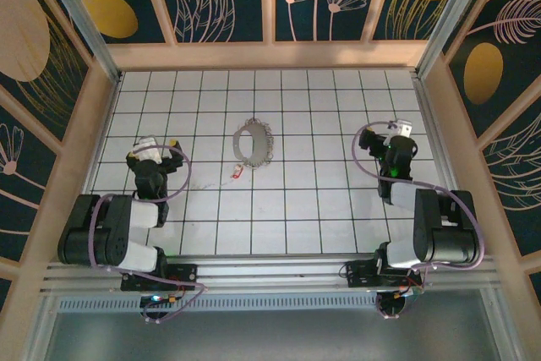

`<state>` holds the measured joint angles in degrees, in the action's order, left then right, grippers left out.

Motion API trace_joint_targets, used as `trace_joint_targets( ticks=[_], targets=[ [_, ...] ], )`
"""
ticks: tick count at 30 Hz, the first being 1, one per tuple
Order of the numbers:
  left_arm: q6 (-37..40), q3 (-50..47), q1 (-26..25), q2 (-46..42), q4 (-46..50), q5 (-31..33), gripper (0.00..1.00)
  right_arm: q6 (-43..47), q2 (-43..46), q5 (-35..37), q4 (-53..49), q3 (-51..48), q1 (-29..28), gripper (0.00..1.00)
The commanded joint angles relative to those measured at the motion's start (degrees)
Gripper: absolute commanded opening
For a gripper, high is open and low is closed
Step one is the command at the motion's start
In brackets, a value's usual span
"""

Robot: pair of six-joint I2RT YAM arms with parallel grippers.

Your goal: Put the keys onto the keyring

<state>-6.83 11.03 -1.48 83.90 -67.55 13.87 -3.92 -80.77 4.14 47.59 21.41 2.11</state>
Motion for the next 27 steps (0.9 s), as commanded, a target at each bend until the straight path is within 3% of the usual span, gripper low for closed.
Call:
trace_joint_targets(
  ticks=[1, 4, 10, 27],
  targets=[
    [1.3, -0.3, 0.3, 3.2, -11.2, -1.6, 0.98, 0.9, -1.4, -0.5, 17.0, -6.8, 0.3, 0.98],
    [2.1, 0.6, 0.3, 3.1, -9.1, -3.7, 0.99, 2.0, -8.3, -2.2, 29.2, -9.8, 0.0, 0.96],
    [2.7, 2.6, 0.6, 3.4, -5.5, -5.9, 0.98, 2.8, -7.4, -5.6, 23.3, -7.8, 0.3, 0.98],
    [2.6, 3.1, 0.8, 3.6, -4.7, -6.2, 0.99, 3.1, -7.5, -5.1, 23.2, -7.7, -0.2, 0.99]
  ],
)
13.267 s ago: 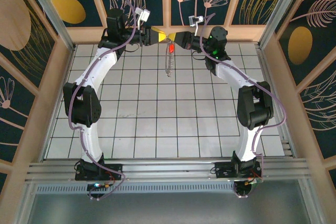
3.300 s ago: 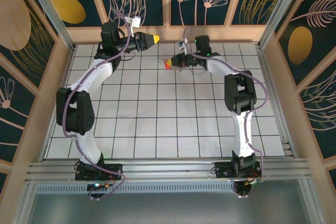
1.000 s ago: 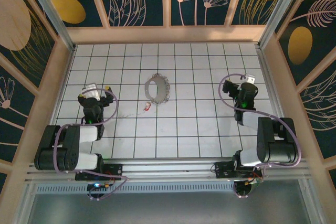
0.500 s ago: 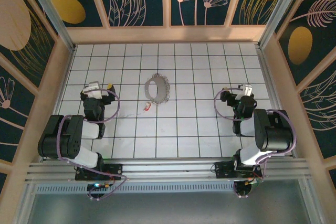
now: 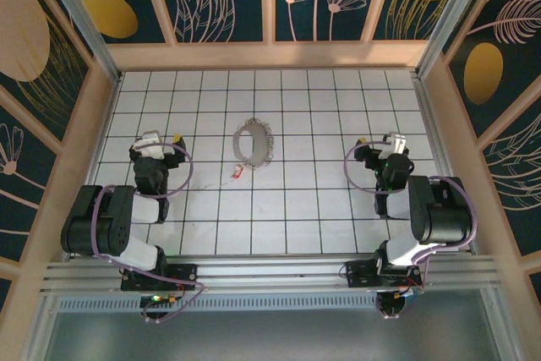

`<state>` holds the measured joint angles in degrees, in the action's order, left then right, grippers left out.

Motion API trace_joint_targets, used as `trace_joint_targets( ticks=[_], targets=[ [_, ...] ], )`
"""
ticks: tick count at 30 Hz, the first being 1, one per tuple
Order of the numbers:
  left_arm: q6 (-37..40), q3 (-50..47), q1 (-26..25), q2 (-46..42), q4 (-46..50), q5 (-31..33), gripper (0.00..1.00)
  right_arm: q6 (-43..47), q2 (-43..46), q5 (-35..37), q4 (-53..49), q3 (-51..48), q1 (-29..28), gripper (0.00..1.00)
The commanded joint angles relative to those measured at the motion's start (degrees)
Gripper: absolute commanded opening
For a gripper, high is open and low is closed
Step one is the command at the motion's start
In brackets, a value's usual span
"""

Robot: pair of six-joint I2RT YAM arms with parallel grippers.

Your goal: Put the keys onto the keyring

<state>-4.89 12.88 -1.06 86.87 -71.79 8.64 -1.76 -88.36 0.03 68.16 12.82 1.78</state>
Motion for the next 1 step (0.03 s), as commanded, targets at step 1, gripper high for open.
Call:
trace_joint_targets(
  ticks=[1],
  targets=[
    [0.6, 1.3, 0.4, 0.7, -0.4, -1.0, 0.99, 1.0, 0.1, -1.0, 2.8, 0.9, 0.1, 0.99]
  ],
)
